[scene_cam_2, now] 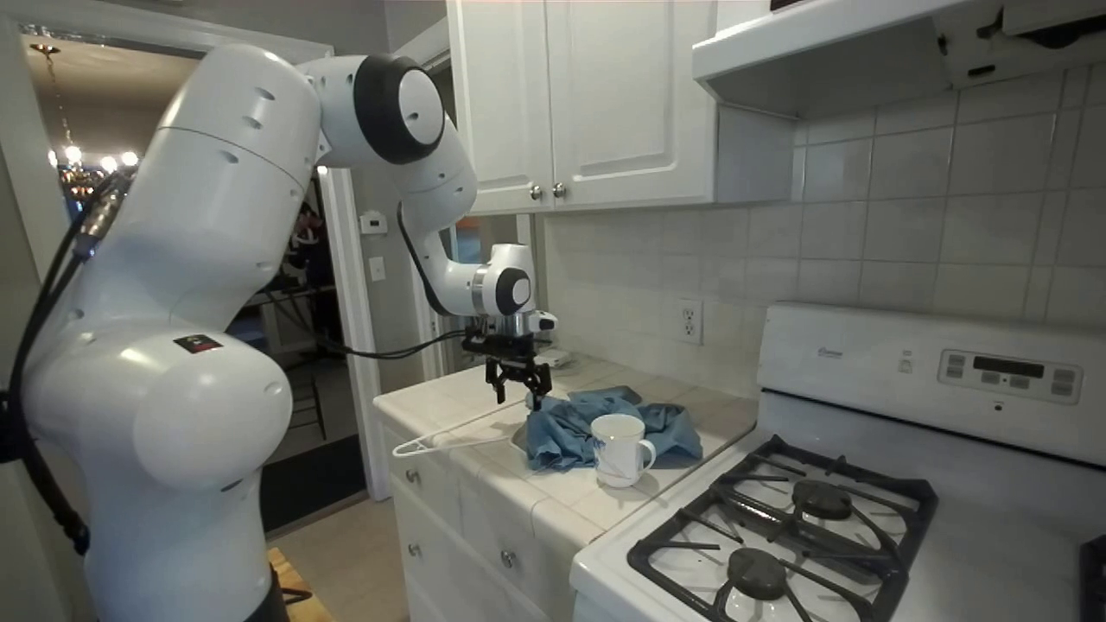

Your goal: Hang the hanger on the handle of the right upper cabinet door.

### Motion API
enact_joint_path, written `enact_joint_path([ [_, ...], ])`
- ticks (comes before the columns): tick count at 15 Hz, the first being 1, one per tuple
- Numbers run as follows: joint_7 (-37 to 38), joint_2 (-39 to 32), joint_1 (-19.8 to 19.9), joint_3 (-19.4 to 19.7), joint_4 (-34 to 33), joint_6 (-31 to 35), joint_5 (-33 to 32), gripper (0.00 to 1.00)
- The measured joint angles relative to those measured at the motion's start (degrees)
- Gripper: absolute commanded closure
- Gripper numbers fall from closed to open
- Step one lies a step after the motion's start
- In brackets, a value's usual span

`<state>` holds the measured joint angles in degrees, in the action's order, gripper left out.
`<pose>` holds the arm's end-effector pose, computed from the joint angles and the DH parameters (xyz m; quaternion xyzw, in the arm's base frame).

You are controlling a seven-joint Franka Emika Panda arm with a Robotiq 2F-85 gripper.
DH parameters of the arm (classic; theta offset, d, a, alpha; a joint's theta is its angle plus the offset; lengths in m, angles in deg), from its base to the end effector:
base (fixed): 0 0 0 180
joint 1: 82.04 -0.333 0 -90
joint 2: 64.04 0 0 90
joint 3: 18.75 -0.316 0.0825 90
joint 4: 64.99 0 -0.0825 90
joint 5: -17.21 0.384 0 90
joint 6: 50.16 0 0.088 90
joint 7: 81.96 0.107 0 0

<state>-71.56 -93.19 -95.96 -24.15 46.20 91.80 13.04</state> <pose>0.5912 0.2050 0.2227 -0.9949 -0.0997 -0.0152 0.0040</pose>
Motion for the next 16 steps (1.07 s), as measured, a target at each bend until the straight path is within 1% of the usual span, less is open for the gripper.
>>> enact_joint_path([
  [5,-1.3,-2.1,-1.0,0.5,-0.5,4.7,-3.7,0.00],
  [11,-1.6,-2.3,-1.3,0.6,-0.4,4.8,-3.9,0.00],
  [15,-1.6,-3.3,-1.3,0.0,-0.4,4.8,-3.7,0.00],
  [16,-1.6,-3.7,-1.3,-0.2,-0.4,4.9,-3.7,0.08],
])
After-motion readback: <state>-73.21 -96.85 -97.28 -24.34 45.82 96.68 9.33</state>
